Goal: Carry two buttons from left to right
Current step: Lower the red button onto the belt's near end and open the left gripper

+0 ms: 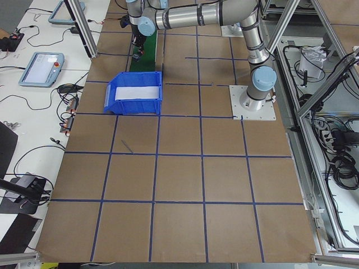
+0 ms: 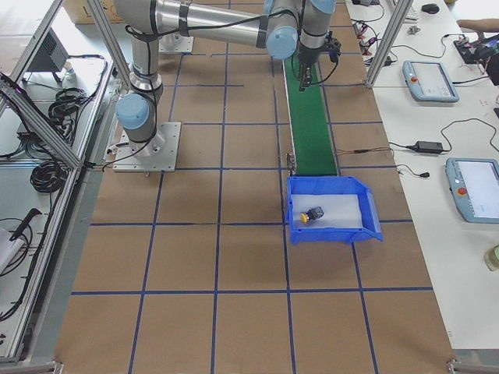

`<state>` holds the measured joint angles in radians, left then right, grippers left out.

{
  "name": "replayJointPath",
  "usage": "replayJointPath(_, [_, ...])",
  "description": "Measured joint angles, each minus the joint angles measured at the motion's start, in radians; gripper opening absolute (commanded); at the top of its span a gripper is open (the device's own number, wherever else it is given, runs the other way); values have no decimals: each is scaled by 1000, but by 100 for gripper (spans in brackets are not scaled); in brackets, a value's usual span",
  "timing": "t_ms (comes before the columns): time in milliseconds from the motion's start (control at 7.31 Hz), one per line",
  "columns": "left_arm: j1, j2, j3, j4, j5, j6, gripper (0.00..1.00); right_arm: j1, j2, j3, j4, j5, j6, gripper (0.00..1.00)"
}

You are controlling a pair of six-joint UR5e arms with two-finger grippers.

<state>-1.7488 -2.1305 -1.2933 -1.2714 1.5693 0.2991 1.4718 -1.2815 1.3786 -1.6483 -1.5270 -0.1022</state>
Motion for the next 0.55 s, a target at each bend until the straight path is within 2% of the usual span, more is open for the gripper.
replayJointPath(137, [-5, -23, -1, 21, 3, -8, 95, 0, 0, 0, 0, 0, 0, 59])
replayJointPath(274, [-8, -35, -3, 32, 9, -25, 100, -1, 1, 0, -1, -1, 0, 59])
replayJointPath(547, [-10, -37, -5, 37, 23, -50, 100, -1, 1, -3, -1, 0, -1, 59])
